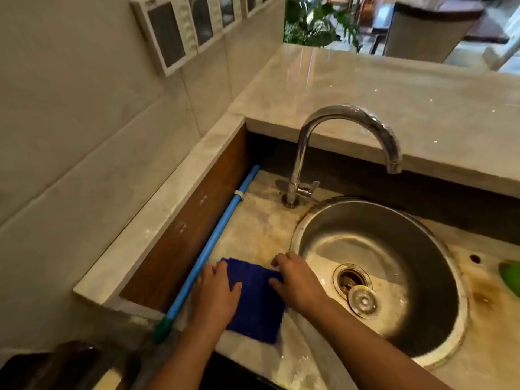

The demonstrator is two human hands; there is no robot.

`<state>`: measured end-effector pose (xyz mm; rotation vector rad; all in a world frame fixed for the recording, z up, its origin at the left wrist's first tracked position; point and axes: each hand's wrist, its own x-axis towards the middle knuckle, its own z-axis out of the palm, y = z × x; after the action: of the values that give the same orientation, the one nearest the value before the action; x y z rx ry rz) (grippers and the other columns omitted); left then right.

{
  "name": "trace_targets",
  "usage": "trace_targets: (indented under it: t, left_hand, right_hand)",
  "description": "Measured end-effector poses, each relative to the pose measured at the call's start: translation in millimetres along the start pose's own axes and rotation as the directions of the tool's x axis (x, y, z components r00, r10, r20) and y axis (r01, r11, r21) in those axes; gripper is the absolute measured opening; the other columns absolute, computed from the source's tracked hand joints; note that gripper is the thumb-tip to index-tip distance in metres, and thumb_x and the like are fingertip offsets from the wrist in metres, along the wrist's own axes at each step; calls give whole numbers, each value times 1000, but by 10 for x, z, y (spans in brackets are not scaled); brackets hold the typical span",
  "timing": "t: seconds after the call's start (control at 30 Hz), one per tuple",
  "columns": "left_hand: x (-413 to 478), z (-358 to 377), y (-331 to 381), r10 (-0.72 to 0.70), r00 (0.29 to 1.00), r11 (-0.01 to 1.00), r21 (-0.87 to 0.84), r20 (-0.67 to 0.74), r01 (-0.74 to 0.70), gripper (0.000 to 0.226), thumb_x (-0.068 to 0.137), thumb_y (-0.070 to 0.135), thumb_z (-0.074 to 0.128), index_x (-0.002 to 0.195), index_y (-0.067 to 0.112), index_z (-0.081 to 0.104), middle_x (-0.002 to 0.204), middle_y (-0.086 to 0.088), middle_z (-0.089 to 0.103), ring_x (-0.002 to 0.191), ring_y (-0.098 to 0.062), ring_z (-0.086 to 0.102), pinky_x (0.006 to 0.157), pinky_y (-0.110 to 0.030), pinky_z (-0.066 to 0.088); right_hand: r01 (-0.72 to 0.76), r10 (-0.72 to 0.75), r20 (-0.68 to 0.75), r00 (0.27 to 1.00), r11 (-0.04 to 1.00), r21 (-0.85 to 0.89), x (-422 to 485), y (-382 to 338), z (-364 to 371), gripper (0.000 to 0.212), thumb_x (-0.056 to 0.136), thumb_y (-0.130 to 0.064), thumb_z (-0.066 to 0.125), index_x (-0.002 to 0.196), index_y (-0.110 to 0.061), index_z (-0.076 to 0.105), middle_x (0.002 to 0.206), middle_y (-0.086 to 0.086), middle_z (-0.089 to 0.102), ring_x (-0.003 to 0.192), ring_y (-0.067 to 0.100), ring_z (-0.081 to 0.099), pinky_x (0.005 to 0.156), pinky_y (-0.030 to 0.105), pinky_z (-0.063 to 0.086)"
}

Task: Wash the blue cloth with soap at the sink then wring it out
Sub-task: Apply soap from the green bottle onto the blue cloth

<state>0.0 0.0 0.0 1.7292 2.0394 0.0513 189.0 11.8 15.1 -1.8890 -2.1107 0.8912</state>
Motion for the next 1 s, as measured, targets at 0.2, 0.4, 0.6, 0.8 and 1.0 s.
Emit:
trace_targets:
  t: [0.2, 0.4, 0.6, 0.8, 1.0]
  left_hand:
    - [128, 124, -211, -119, 993, 990, -85, -24, 116, 56, 91, 45, 66, 132, 12, 47, 133, -11, 51, 122, -29, 52, 97, -42, 50]
    - [197, 142, -212, -194, 980, 957, -210, 50, 200, 48, 88, 48, 69, 119, 15, 53, 109, -5, 65, 96, -23, 66, 79, -41, 59]
    - [184, 1, -244, -56, 996, 911, -404, 68, 79, 21, 90, 28, 71, 92, 23, 51, 98, 2, 58, 91, -15, 61, 79, -36, 55]
    - [-20, -377, 54, 217, 944, 521, -847, 249, 104, 23, 88, -2, 70, 105, 8, 58, 102, -12, 73, 97, -28, 70, 80, -38, 57]
    - [-213, -621, 896, 594, 747, 450, -893, 300, 1, 31, 82, 12, 68, 112, 13, 60, 105, -9, 76, 96, -27, 73, 79, -36, 59]
  right_hand:
    - [-15, 17, 12, 1000, 988, -155, 274, -83, 258, 37, 89, -40, 65, 117, -19, 55, 119, 5, 54, 106, 25, 55, 90, 41, 50]
    - [-70, 95, 167, 981, 986, -151, 432, -203, 366, 40, 91, -37, 66, 117, -15, 45, 113, 10, 63, 99, 29, 63, 82, 41, 50]
    - [-53, 49, 214, 976, 999, 11, 439, -171, 265, 14, 90, -29, 66, 98, -22, 58, 105, 3, 60, 94, 20, 57, 82, 33, 48]
    - [-127, 53, 203, 978, 921, 369, -96, -2, -246, 17, 87, -26, 68, 94, -24, 53, 90, -2, 66, 80, 13, 63, 73, 32, 54]
    - [26, -5, -37, 999, 808, 589, -756, 153, -977, 35, 84, -47, 71, 114, -32, 61, 104, -7, 70, 94, 15, 69, 81, 35, 59]
